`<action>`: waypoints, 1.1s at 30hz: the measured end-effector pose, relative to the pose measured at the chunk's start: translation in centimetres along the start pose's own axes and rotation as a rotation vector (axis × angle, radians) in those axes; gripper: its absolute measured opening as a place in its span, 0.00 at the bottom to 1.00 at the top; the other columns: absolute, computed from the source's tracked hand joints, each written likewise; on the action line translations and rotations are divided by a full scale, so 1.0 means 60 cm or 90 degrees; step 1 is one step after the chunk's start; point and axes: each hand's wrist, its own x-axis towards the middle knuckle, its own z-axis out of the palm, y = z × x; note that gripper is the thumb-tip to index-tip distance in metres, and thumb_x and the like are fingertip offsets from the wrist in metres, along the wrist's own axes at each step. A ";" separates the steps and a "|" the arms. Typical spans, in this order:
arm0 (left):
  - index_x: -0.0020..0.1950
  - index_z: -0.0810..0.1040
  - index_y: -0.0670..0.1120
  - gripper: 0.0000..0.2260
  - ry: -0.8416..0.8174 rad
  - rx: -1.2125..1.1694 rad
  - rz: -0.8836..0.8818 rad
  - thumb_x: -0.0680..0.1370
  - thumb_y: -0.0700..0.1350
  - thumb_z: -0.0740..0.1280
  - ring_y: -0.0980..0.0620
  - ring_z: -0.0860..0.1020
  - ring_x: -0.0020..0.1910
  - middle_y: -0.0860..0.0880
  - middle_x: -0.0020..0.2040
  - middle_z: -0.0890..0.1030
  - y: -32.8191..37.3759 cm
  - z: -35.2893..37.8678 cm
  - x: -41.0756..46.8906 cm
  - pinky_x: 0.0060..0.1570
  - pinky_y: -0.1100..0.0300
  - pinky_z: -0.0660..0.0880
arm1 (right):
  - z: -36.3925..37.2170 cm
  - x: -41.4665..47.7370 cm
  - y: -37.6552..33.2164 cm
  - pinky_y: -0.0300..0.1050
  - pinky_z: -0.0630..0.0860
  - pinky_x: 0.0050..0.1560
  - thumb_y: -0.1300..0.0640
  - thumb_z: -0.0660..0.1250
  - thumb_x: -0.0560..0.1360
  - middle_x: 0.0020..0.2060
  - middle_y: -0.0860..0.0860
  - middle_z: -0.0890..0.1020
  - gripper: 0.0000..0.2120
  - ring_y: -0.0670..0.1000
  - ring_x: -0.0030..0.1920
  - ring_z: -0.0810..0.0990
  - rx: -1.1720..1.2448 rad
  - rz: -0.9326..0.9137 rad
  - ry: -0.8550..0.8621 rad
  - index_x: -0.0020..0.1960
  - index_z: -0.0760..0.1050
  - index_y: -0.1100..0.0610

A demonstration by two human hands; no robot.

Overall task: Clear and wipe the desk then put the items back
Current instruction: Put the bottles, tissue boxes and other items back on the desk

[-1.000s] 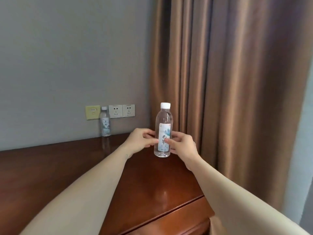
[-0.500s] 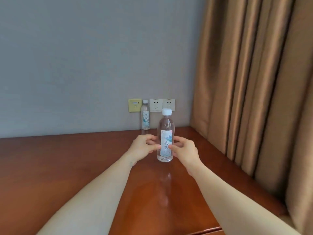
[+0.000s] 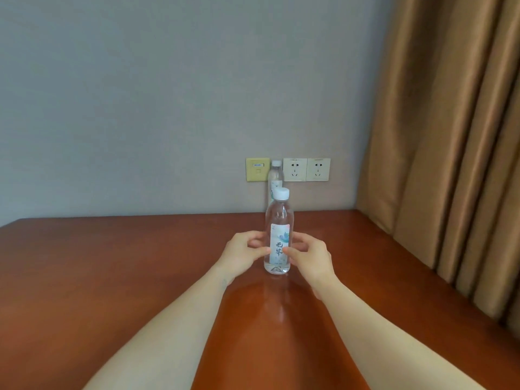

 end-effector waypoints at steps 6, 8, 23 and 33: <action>0.63 0.80 0.51 0.16 0.013 -0.010 0.009 0.75 0.42 0.72 0.56 0.80 0.53 0.52 0.49 0.84 -0.016 -0.003 0.018 0.62 0.53 0.75 | 0.021 0.024 0.011 0.46 0.80 0.55 0.59 0.71 0.75 0.46 0.45 0.83 0.16 0.46 0.50 0.82 -0.002 -0.016 0.006 0.61 0.78 0.48; 0.63 0.79 0.51 0.16 0.013 -0.007 0.010 0.76 0.42 0.71 0.56 0.80 0.53 0.52 0.49 0.84 -0.018 -0.003 0.027 0.61 0.56 0.74 | 0.027 0.032 0.014 0.45 0.80 0.55 0.59 0.70 0.75 0.46 0.44 0.83 0.16 0.46 0.50 0.82 0.003 -0.019 0.012 0.61 0.77 0.47; 0.64 0.71 0.48 0.21 0.026 -0.003 0.035 0.73 0.42 0.74 0.58 0.78 0.50 0.54 0.54 0.78 -0.050 -0.005 0.107 0.44 0.69 0.73 | 0.080 0.114 0.018 0.43 0.78 0.54 0.57 0.69 0.76 0.47 0.43 0.82 0.15 0.44 0.49 0.80 -0.010 -0.027 0.031 0.62 0.76 0.48; 0.64 0.71 0.48 0.19 0.052 -0.027 0.044 0.76 0.41 0.71 0.61 0.78 0.48 0.55 0.53 0.78 -0.103 -0.004 0.251 0.43 0.74 0.71 | 0.121 0.240 0.053 0.47 0.76 0.62 0.61 0.69 0.75 0.54 0.43 0.83 0.20 0.42 0.55 0.80 -0.013 -0.052 -0.006 0.65 0.76 0.47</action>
